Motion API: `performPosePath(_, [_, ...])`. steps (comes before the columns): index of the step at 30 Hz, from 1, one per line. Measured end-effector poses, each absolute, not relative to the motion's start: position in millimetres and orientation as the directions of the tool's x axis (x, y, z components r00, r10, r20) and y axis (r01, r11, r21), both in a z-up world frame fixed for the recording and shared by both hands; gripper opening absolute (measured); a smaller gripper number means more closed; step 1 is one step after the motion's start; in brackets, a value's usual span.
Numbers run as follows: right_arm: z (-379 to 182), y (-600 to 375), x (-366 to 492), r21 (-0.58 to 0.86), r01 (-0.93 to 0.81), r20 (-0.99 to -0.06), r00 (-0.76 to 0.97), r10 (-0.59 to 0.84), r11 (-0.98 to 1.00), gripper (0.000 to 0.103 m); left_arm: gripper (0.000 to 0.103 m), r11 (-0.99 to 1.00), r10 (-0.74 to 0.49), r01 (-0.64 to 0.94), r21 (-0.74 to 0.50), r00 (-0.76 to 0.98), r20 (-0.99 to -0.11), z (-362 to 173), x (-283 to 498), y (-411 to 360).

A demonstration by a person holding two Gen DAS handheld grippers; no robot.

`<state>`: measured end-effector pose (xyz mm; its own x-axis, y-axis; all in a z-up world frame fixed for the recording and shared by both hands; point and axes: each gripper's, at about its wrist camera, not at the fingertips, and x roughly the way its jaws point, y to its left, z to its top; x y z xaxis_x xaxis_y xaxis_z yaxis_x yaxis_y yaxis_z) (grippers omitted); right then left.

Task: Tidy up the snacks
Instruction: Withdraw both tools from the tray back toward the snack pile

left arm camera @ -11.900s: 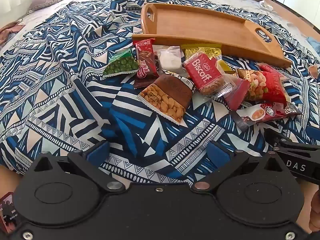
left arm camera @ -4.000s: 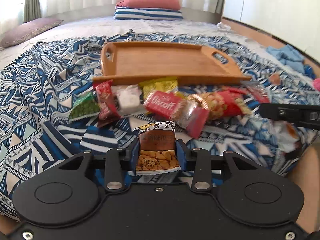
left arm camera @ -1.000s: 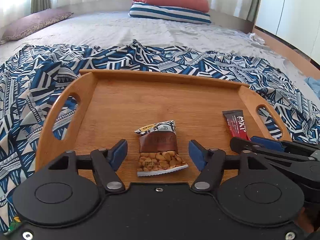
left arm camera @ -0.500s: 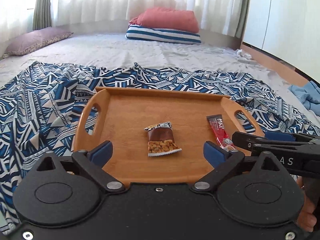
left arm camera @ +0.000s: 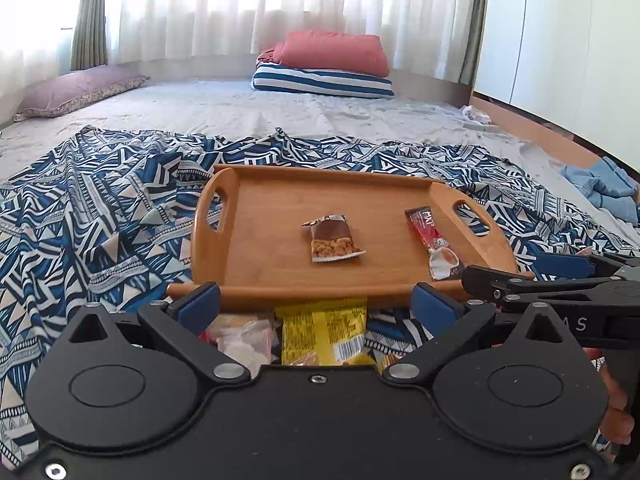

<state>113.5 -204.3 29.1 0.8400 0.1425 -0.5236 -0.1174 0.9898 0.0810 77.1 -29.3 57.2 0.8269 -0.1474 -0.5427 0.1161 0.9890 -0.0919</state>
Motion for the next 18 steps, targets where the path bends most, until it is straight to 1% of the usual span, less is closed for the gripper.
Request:
performPosePath(8, [27.5,-197.0,92.4,0.035,-0.134,-0.525,0.841,0.133,0.99,0.102,0.102,0.99,-0.14,0.11,-0.087,0.827,-0.545,46.7,56.9,-20.6])
performPosePath(18, [20.0,-195.0,76.9,0.029,-0.14,-0.542,0.83,0.134,0.99,0.103,0.102,0.99,-0.138,0.124,-0.062,0.825,-0.548,36.5,41.1,-19.0])
